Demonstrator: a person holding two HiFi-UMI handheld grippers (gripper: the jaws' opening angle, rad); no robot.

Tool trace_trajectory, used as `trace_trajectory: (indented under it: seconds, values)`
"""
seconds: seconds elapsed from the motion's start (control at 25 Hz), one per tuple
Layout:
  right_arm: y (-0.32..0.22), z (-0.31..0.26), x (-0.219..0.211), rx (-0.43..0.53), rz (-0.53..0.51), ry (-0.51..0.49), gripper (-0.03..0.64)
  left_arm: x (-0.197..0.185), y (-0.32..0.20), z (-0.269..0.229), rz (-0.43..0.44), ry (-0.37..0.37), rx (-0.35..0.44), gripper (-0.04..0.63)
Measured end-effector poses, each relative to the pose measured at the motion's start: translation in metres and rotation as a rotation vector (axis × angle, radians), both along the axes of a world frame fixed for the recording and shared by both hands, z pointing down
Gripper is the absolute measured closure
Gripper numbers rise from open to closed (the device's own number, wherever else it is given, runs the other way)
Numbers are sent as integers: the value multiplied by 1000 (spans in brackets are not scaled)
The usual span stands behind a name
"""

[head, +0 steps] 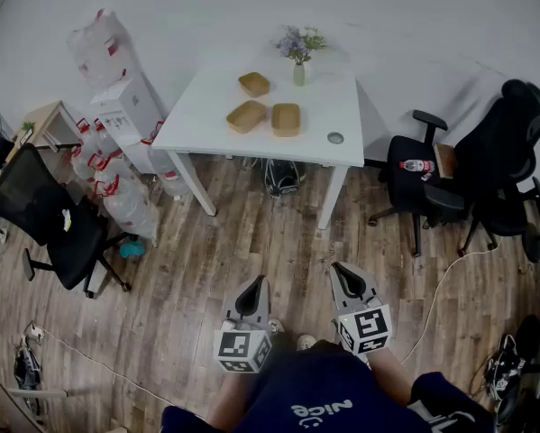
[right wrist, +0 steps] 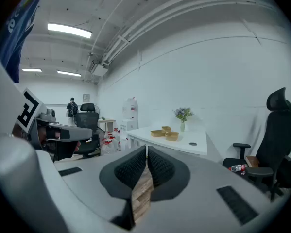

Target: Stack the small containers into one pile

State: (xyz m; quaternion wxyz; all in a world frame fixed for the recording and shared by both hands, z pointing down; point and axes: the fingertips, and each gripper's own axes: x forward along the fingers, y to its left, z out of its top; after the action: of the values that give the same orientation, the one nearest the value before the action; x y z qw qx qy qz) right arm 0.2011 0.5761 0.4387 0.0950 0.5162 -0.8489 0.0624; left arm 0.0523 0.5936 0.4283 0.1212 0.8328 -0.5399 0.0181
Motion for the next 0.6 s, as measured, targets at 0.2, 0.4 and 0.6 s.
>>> trace_trajectory:
  seconds: [0.2, 0.4, 0.6]
  values:
    - [-5, 6, -3, -17, 0, 3, 565, -4, -9, 4, -3, -23, -9, 577]
    - [-18, 11, -14, -30, 11, 24, 565, -18, -23, 9, -1, -14, -22, 577]
    - [-40, 13, -23, -40, 50, 6, 563, -38, -46, 7, 18, 13, -8, 577]
